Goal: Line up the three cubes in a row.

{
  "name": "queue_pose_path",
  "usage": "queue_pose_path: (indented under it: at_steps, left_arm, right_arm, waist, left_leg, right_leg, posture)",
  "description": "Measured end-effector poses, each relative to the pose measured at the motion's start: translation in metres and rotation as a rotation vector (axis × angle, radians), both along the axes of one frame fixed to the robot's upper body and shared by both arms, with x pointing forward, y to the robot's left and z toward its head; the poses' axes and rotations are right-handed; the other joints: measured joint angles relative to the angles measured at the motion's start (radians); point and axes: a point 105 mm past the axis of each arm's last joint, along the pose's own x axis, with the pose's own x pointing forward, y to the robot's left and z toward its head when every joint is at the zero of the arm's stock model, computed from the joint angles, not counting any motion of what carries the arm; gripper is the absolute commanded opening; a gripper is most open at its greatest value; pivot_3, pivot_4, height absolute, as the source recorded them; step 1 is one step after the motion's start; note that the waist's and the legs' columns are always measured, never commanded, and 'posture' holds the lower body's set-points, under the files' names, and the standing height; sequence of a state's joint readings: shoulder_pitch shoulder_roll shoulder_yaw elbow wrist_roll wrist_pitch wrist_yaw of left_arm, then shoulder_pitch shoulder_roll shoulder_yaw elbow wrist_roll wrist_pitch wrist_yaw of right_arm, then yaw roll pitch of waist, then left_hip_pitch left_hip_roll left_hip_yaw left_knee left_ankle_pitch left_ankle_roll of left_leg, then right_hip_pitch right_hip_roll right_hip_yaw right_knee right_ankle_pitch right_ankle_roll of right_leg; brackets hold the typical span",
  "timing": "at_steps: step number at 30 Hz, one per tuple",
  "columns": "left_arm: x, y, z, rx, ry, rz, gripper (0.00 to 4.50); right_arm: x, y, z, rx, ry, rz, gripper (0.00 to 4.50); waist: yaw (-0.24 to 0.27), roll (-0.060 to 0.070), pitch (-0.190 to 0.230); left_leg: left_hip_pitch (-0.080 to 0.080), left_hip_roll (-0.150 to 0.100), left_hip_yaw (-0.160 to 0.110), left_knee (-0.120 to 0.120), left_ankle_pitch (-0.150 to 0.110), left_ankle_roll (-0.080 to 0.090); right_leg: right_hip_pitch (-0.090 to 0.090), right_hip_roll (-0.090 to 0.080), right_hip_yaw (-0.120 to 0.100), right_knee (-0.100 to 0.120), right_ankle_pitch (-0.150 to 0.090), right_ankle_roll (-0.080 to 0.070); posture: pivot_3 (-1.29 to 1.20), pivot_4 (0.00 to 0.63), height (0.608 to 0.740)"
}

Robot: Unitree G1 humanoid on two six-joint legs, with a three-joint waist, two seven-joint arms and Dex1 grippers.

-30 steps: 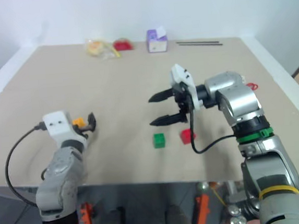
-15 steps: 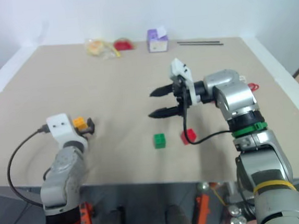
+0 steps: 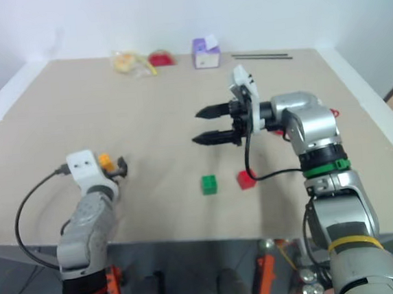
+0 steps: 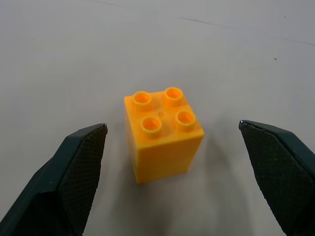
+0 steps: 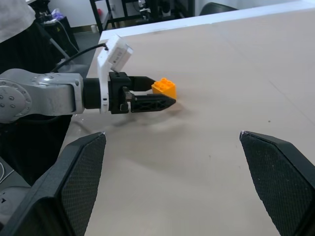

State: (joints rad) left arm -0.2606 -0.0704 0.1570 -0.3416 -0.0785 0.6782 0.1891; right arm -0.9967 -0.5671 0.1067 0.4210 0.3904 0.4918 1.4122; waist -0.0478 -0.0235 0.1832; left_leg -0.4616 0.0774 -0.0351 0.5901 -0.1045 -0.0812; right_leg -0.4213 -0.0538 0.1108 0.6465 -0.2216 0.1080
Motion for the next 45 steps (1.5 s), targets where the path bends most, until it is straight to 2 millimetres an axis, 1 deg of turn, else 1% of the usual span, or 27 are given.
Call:
queue_pose_path:
  at_steps: [12,15,22,29,31,33,34,36,37,39,41,42,43,45]
  left_arm:
    - [0.003,-0.001,-0.003,0.0,0.012,-0.005,4.44]
    - [0.004,-0.001,-0.003,0.002,0.014,-0.002,3.69]
    - [0.003,0.005,-0.005,-0.003,0.023,0.032,1.32]
    - [0.006,0.007,-0.004,-0.015,0.009,0.009,1.31]
    - [0.011,0.004,0.002,-0.01,-0.03,-0.093,1.31]
    - [0.014,-0.003,0.012,0.025,-0.074,-0.233,1.31]
    - [0.013,-0.014,0.018,0.072,-0.098,-0.369,1.31]
    - [0.004,-0.042,0.023,0.15,-0.117,-0.659,1.31]
    - [-0.002,-0.054,0.022,0.163,-0.12,-0.769,1.31]
    - [-0.02,-0.077,0.018,0.205,-0.109,-1.032,1.31]
    - [-0.036,-0.086,0.015,0.245,-0.089,-1.232,1.31]
    - [-0.04,-0.086,0.015,0.261,-0.087,-1.293,1.31]
    - [-0.043,-0.087,0.016,0.291,-0.083,-1.363,1.31]
    - [-0.044,-0.087,0.018,0.323,-0.083,-1.436,1.31]
  right_arm:
    - [-0.001,0.0,-0.001,0.0,-0.004,0.006,4.5]
    - [0.0,0.0,-0.001,-0.001,-0.008,0.006,4.5]
    - [-0.001,-0.001,-0.003,-0.004,-0.008,0.005,4.5]
    - [-0.001,-0.002,-0.002,-0.008,-0.016,0.003,4.5]
    - [-0.004,-0.008,-0.003,-0.024,-0.019,-0.005,4.5]
    - [-0.008,-0.016,-0.006,-0.049,-0.016,-0.009,4.5]
    - [-0.012,-0.024,-0.008,-0.074,-0.015,-0.013,4.5]
    - [-0.019,-0.036,-0.011,-0.117,-0.006,-0.012,4.5]
    - [-0.022,-0.041,-0.012,-0.134,-0.004,-0.012,4.5]
    - [-0.027,-0.047,-0.011,-0.169,-0.004,-0.014,4.5]
    - [-0.03,-0.053,-0.012,-0.194,-0.009,-0.033,4.5]
    - [-0.03,-0.055,-0.013,-0.197,-0.009,-0.042,4.5]
    - [-0.031,-0.055,-0.014,-0.2,-0.013,-0.051,4.5]
    - [-0.034,-0.054,-0.014,-0.196,-0.019,-0.058,4.5]
  waist:
    - [0.0,0.0,0.0]
    - [0.0,0.0,0.0]
    - [0.0,0.0,0.0]
    - [0.0,0.0,0.0]
    - [0.001,0.0,0.0]
    - [0.002,0.0,0.0]
    - [0.004,0.0,0.0]
    - [0.004,0.0,0.0]
    - [0.002,0.0,0.0]
    - [-0.001,0.0,0.0]
    - [-0.004,0.0,0.0]
    - [-0.006,0.0,0.0]
    - [-0.006,0.0,0.0]
    - [-0.004,0.0,0.0]
  left_leg:
    - [0.0,0.0,0.0,0.0,0.0,0.0]
    - [0.0,0.0,0.0,0.0,0.0,-0.001]
    - [0.0,0.0,0.0,0.0,-0.001,-0.001]
    - [0.0,0.0,0.0,0.0,-0.001,-0.002]
    - [0.0,0.0,0.0,-0.001,-0.001,-0.002]
    - [-0.001,0.0,0.0,-0.001,-0.001,-0.003]
    - [-0.001,0.0,0.0,-0.001,-0.001,-0.004]
    - [-0.001,0.0,0.0,-0.002,-0.002,-0.005]
    - [-0.001,0.0,0.001,-0.002,-0.002,-0.006]
    - [-0.001,0.0,0.001,-0.004,-0.002,-0.006]
    - [0.001,0.001,0.001,-0.006,-0.002,-0.005]
    - [0.001,0.001,0.001,-0.006,-0.002,-0.005]
    - [0.001,0.001,0.001,-0.006,-0.002,-0.005]
    - [0.001,0.001,0.001,-0.005,-0.001,-0.005]
  right_leg:
    - [0.0,0.0,0.0,0.0,0.0,0.0]
    - [0.0,0.0,0.0,0.0,0.0,0.0]
    - [0.0,0.0,0.0,0.0,0.0,0.0]
    - [0.0,0.0,0.0,0.0,0.0,0.0]
    - [-0.001,0.0,0.0,0.0,0.0,0.0]
    - [-0.001,0.0,0.0,0.0,-0.001,0.0]
    - [-0.001,0.0,0.0,0.0,-0.002,0.0]
    - [-0.001,0.0,0.0,0.0,-0.003,0.0]
    - [-0.001,-0.001,0.0,0.0,-0.003,-0.001]
    - [-0.003,-0.001,0.0,0.0,-0.004,-0.001]
    - [-0.004,0.0,0.0,0.0,-0.004,-0.003]
    - [-0.004,0.001,0.0,0.0,-0.004,-0.003]
    - [-0.004,0.001,0.0,0.0,-0.004,-0.003]
    - [-0.003,0.001,0.0,0.0,-0.004,-0.003]
  posture:
    - [0.0,0.15,0.74]
    - [0.0,0.15,0.74]
    - [0.0,0.15,0.74]
    - [0.0,0.15,0.74]
    - [0.0,0.15,0.74]
    - [0.0,0.15,0.74]
    - [0.0,0.15,0.74]
    - [0.0,0.15,0.74]
    - [0.0,0.15,0.74]
    - [0.0,0.15,0.74]
    - [0.0,0.15,0.74]
    - [0.0,0.15,0.74]
    - [0.0,0.15,0.74]
    - [0.0,0.15,0.74]
